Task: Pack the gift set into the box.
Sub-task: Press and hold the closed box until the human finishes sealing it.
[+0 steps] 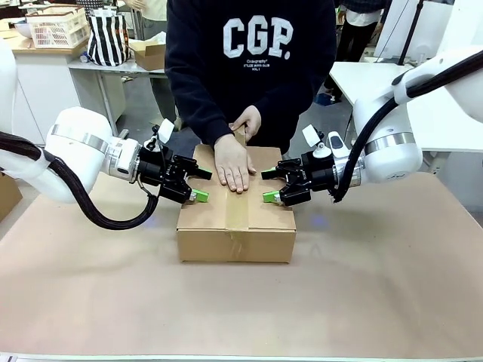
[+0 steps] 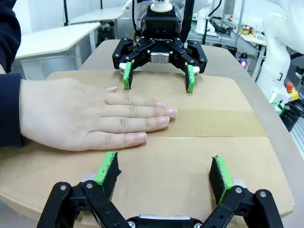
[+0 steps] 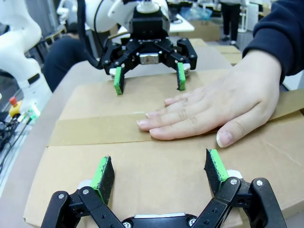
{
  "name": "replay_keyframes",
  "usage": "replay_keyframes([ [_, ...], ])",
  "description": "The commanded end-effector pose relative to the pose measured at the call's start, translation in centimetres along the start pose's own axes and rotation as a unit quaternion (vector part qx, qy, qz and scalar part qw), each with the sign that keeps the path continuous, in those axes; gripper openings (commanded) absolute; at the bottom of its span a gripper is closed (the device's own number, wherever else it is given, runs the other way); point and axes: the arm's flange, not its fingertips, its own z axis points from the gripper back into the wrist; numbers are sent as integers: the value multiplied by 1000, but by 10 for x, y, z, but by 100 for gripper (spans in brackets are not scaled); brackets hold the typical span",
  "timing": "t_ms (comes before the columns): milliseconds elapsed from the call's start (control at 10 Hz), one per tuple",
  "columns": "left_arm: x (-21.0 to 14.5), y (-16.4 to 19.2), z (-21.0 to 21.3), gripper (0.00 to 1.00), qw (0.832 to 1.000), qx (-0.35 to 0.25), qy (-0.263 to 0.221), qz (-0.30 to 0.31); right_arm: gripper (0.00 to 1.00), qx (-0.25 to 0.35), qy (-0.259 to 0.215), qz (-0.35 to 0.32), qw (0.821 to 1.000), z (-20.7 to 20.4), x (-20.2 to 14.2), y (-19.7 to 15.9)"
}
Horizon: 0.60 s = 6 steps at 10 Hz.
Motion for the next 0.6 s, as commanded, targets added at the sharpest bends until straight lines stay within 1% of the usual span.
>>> replay_keyframes([
  [0,-5,-3,-1,100,1000,3,4,-4,100,-2,4,-1,1000,0,-2,0],
  [500,-5,-3,-1,100,1000,3,4,-4,100,-2,4,-1,1000,0,-2,0],
])
